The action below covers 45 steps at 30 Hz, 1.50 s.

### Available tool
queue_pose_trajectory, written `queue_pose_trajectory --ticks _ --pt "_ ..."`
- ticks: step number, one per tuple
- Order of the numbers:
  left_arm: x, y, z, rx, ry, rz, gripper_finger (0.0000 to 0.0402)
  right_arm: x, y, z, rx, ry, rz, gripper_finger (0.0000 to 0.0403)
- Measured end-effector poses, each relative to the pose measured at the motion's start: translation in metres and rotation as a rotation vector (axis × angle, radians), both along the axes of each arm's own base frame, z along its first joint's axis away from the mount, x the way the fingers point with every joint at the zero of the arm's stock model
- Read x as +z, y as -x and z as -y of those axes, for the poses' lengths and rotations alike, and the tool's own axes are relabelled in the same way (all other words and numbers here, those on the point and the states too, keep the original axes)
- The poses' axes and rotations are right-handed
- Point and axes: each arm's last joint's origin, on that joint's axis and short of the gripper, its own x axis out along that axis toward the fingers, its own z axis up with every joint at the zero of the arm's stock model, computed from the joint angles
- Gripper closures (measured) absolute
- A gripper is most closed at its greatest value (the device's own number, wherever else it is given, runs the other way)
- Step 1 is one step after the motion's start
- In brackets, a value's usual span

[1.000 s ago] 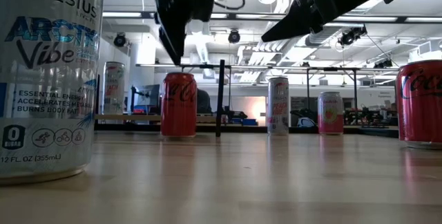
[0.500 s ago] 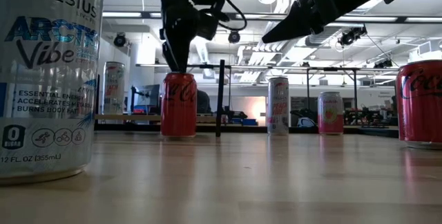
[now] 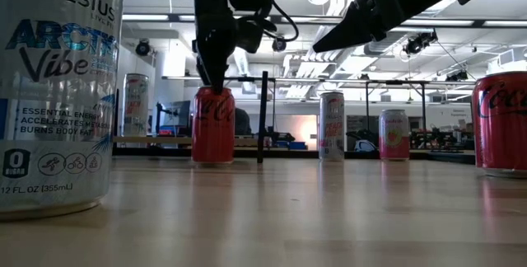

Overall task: Place canned beverage on shelf
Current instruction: Put the left red-black soda can on the shelf

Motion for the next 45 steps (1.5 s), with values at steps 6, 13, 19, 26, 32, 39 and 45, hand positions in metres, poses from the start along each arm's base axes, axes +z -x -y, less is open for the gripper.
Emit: queue_pose_trajectory --ticks 6,13,19,26,32,39,45 --pt "0.001 0.000 0.000 -0.068 -0.015 0.000 0.0167 0.000 0.000 0.000 -0.001 -0.003 0.000 0.0403" --pt "0.005 0.007 0.002 -0.129 -0.017 -0.033 0.0168 0.000 0.000 0.000 -0.001 -0.002 -0.003 0.0403" --pt "0.022 0.023 0.005 -0.171 -0.012 -0.058 0.0168 0.000 0.000 0.000 -0.001 -0.002 -0.004 0.0403" --pt "0.049 0.052 0.000 -0.180 -0.050 -0.081 0.0168 -0.001 0.000 0.000 -0.001 -0.002 -0.007 0.0403" --pt "0.076 0.081 -0.018 -0.145 -0.094 -0.020 0.0168 -0.001 0.000 0.000 0.000 -0.003 -0.007 0.0403" --pt "0.080 0.107 -0.061 -0.091 -0.127 -0.074 0.0168 -0.001 0.000 0.000 0.002 -0.004 -0.007 0.0403" --pt "0.073 0.118 -0.103 -0.079 -0.173 -0.062 0.0168 -0.001 0.000 0.000 0.003 -0.004 -0.007 0.0403"
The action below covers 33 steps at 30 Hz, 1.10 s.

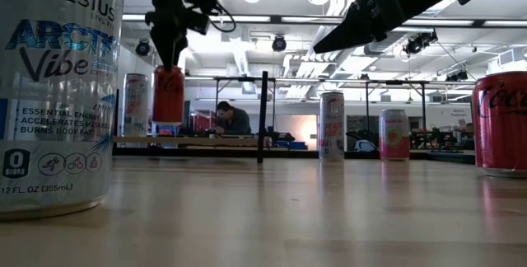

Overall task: Place canned beverage on shelf
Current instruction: Put the left red-black soda can on the shelf

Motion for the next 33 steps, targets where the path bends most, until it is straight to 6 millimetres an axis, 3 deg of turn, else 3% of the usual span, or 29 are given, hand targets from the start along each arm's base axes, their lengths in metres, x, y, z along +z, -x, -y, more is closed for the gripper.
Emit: queue_pose_trajectory --ticks 7,13,28,33 --pt "-0.014 0.015 -0.040 0.047 -0.039 -0.054 0.0168 0.000 0.000 -0.001 0.020 -0.009 -0.001 0.0403" --pt "-0.021 0.026 -0.063 0.079 -0.068 -0.084 0.0168 0.000 0.000 -0.001 0.027 -0.013 -0.001 0.0403" --pt "-0.024 0.024 -0.071 0.045 -0.073 -0.041 0.0168 0.000 0.000 -0.001 0.027 -0.013 -0.001 0.0403" --pt "-0.017 0.022 -0.072 0.037 -0.068 0.004 0.0168 0.000 0.000 -0.001 0.027 -0.013 -0.001 0.0403"
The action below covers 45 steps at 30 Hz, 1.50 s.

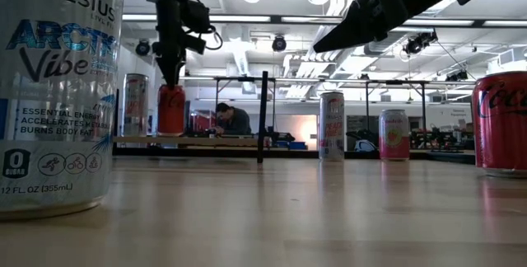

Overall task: Place canned beverage on shelf
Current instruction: Put the left red-black soda can on the shelf

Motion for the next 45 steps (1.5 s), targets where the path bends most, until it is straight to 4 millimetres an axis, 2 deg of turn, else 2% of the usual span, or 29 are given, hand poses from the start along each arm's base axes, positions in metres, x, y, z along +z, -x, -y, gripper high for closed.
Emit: queue_pose_trajectory --ticks 15,25,35,45 --pt "0.003 0.000 0.001 0.048 0.015 0.022 0.0152 0.000 0.000 0.000 0.001 -0.001 0.000 0.0403" --pt "-0.008 -0.005 -0.006 0.047 0.036 -0.003 0.0148 0.000 0.000 0.000 0.002 -0.001 0.000 0.0403" --pt "-0.008 -0.005 -0.007 0.110 0.013 -0.004 0.0147 0.000 0.000 0.000 0.002 -0.001 -0.004 0.0403" --pt "-0.006 -0.009 -0.001 0.069 -0.006 -0.025 0.0146 0.000 0.000 0.000 0.001 -0.005 -0.004 0.0403"
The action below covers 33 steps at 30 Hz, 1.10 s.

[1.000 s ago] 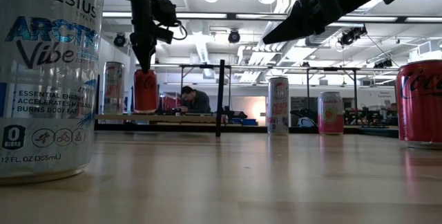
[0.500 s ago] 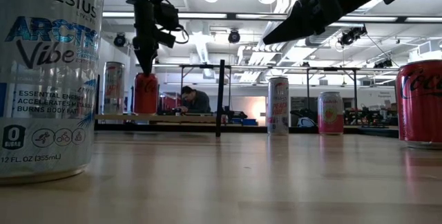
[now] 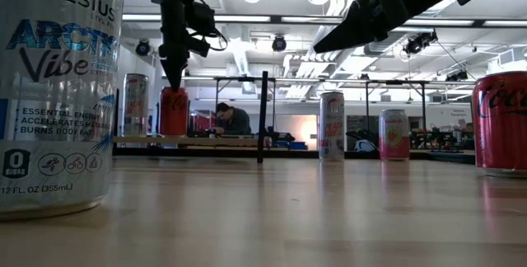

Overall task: Place canned beverage on shelf
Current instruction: Put the left red-black soda can on the shelf

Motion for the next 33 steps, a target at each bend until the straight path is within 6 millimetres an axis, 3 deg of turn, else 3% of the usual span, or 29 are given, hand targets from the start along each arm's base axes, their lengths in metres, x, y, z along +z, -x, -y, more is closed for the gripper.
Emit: queue_pose_trajectory --ticks 33 --pt "0.008 0.011 -0.005 0.042 -0.018 0.034 0.0121 0.000 0.000 0.000 0.000 0.000 0.000 0.0403"
